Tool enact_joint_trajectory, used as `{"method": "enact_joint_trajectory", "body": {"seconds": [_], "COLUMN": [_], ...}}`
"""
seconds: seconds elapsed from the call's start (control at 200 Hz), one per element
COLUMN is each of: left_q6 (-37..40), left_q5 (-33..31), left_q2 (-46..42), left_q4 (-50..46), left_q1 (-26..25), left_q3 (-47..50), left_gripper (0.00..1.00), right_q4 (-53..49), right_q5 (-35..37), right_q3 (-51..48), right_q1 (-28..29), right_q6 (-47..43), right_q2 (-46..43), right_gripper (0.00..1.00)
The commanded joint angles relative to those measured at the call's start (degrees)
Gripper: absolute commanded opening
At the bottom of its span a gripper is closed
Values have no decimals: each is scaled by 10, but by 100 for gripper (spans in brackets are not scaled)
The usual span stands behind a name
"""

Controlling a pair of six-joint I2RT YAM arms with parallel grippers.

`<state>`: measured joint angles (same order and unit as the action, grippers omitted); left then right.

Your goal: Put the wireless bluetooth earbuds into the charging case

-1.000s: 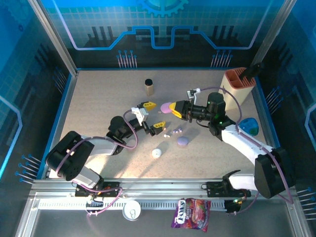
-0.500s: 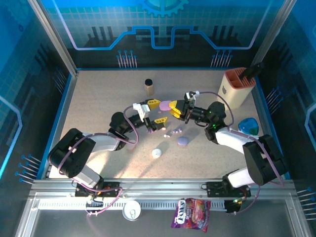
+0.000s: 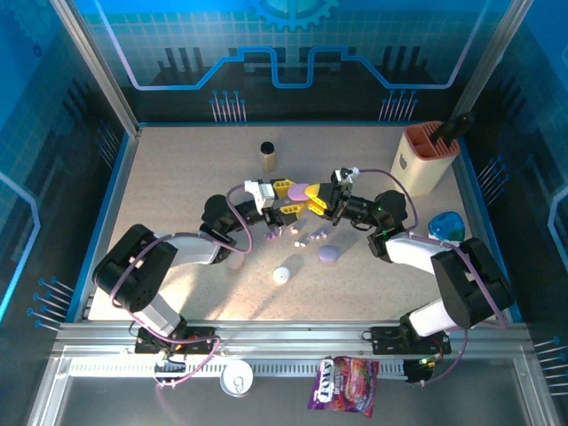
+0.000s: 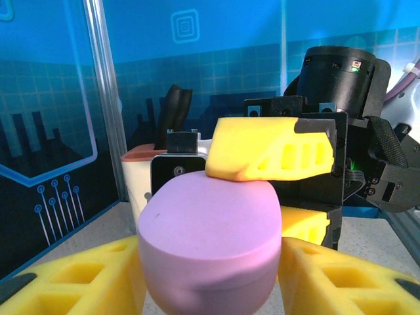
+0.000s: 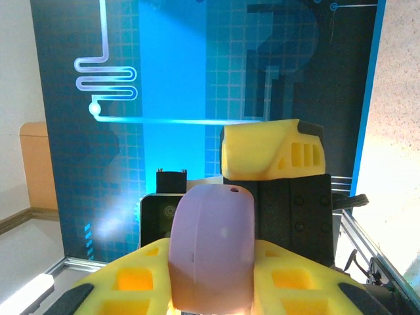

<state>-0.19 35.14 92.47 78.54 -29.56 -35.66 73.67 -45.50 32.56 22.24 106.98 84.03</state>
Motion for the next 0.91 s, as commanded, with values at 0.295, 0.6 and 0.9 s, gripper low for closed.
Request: {"method": "enact_joint_trajectory", "body": {"seconds": [0.295, 0.6, 0.9], "left_q6": [-20, -35, -39], "left_q5": [36, 46, 56], "left_q2": [9, 9, 23], "left_q4": [18, 18, 18], "left_q1": [2, 2, 2], "left_q3": [-20, -26, -30], "left_gripper": [42, 44, 46], "right_q4": [24, 28, 67], "right_q5": [-4, -4, 2], "right_q3": [-11, -11, -9], "right_q1": [6, 4, 2], "right_q6": [-6, -9, 18], "right_q2": [11, 17, 22], "right_gripper": [7, 7, 7]}}
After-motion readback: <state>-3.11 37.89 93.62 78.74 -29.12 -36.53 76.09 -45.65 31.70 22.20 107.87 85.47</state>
